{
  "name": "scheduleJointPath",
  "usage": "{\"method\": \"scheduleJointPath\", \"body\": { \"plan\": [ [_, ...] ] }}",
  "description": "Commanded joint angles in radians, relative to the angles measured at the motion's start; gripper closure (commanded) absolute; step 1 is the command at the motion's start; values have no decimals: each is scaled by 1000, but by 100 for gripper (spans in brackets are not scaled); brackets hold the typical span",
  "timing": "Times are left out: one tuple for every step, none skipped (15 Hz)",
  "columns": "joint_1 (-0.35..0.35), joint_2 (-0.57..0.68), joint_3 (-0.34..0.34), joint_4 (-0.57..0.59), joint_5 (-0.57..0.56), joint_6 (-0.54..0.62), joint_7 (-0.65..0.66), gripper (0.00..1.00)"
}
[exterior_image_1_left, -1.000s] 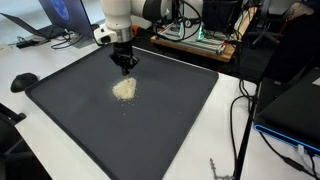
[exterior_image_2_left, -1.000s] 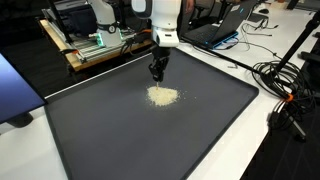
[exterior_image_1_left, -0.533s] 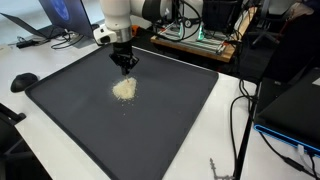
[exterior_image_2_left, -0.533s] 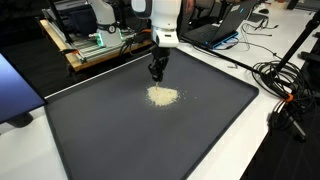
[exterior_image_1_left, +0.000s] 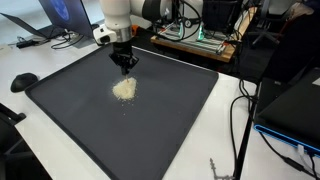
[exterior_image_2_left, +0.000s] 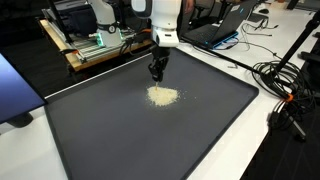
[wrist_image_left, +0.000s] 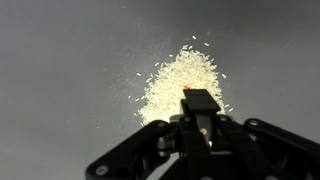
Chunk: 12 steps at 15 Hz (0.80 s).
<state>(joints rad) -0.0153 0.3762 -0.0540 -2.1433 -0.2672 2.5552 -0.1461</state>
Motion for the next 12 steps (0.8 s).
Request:
{"method": "scheduleJointPath", "body": {
  "plan": [
    [15,-47,-12,-18,-35,-18,13,97],
    [17,-57,-14,-22,-43,-18,17,97],
    [15,-66,-10,-24,-43,-19,11,97],
    [16,-75,-9,-26,-46,-25,11,97],
    [13,-85,-4,-27,-38,-41,5,97],
    [14,-95,0,-30,-35,-57,5,97],
    [16,-108,3,-35,-37,-67,7,97],
    [29,-116,-2,-36,-58,-78,31,97],
    [48,-126,-8,-38,-89,-96,61,97],
    [64,-134,-8,-39,-121,-109,84,97],
    [84,-139,-11,-38,-165,-123,123,97],
    [104,-142,-10,-34,-210,-140,163,97]
  ]
}}
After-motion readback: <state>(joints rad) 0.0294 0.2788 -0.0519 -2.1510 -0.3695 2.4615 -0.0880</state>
